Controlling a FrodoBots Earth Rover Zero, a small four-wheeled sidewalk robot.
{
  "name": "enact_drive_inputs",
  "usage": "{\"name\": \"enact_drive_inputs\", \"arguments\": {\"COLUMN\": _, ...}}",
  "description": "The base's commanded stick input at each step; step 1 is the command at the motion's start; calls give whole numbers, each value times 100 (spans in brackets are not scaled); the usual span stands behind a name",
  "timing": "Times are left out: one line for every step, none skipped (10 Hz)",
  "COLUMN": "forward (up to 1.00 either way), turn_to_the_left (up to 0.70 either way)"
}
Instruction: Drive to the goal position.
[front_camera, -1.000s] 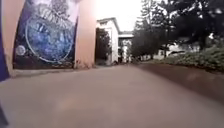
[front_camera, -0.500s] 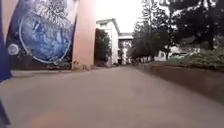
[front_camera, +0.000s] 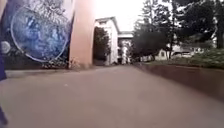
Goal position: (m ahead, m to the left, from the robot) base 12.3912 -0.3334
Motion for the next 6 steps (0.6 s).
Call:
{"name": "enact_drive_inputs", "arguments": {"forward": 100, "turn_to_the_left": 0}}
{"name": "enact_drive_inputs", "arguments": {"forward": 100, "turn_to_the_left": 0}}
{"name": "enact_drive_inputs", "arguments": {"forward": 100, "turn_to_the_left": 0}}
{"name": "enact_drive_inputs", "arguments": {"forward": 100, "turn_to_the_left": 0}}
{"name": "enact_drive_inputs", "arguments": {"forward": 100, "turn_to_the_left": 0}}
{"name": "enact_drive_inputs", "arguments": {"forward": 100, "turn_to_the_left": 0}}
